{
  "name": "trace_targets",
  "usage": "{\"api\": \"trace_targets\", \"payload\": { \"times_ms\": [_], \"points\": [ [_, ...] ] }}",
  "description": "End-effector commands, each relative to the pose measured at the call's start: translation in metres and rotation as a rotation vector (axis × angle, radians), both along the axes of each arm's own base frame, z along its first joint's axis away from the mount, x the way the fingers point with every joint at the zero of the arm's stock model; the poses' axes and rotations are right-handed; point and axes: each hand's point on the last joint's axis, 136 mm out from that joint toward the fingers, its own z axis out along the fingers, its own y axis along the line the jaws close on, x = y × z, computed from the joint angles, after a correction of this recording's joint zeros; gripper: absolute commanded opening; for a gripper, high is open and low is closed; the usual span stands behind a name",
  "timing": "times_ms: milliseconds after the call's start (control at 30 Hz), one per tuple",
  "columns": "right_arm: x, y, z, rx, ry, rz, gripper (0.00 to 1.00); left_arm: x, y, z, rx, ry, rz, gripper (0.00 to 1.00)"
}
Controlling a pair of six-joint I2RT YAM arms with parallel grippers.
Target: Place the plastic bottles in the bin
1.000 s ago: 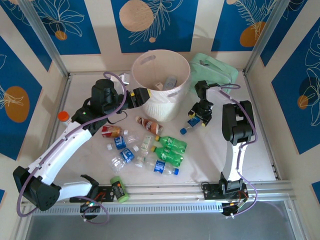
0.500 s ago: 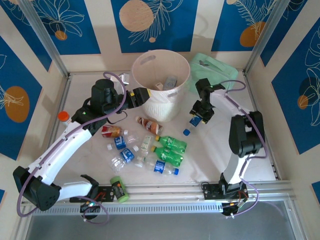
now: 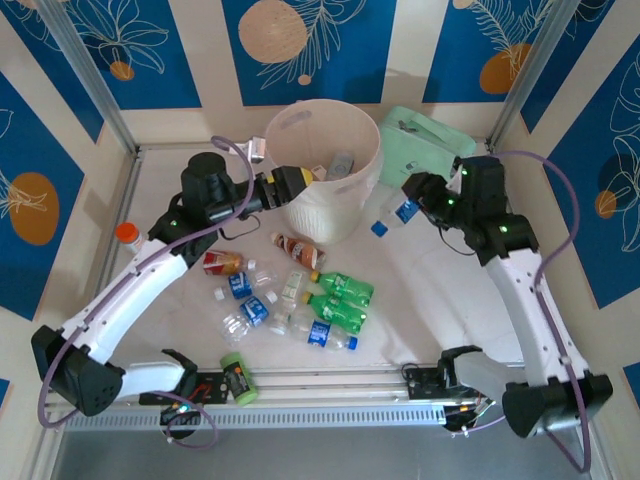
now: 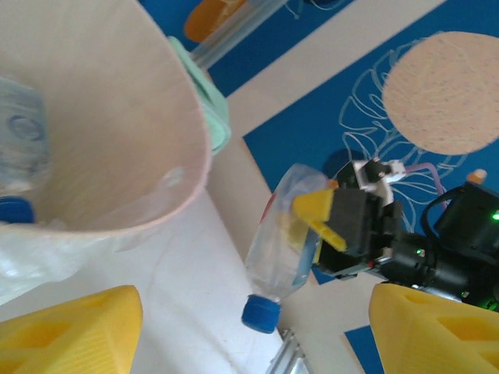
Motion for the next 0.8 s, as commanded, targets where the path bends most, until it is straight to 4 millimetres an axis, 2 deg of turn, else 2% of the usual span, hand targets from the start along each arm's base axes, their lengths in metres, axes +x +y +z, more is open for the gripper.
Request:
{"api": "trace_targets", "payload": {
  "times_ms": [0,167,300,500,767],
  "points": [
    [0.0,0.023,0.04,0.152,-0.123,0.105,0.51,-0.028,-0.031,0.038,-0.1,-0.096,-0.164,0.77],
    [-0.003,0.034,0.076,0.286,-0.213,0.153,0.51,-0.058,-0.069,0.049,-0.163,-0.128,-0.338,0.77],
    [-0.004,0.041,0.093,0.36,-0.245,0.191,0.51,-0.063,-0.079,0.047,-0.16,-0.133,-0.37,0.77],
    [-0.005,0.044,0.099,0.41,-0.252,0.209,0.51,-0.066,-0.082,0.047,-0.163,-0.132,-0.394,0.75],
    [-0.002,0.05,0.096,0.44,-0.238,0.228,0.51,-0.069,-0.088,0.046,-0.18,-0.121,-0.435,0.65]
  ]
}}
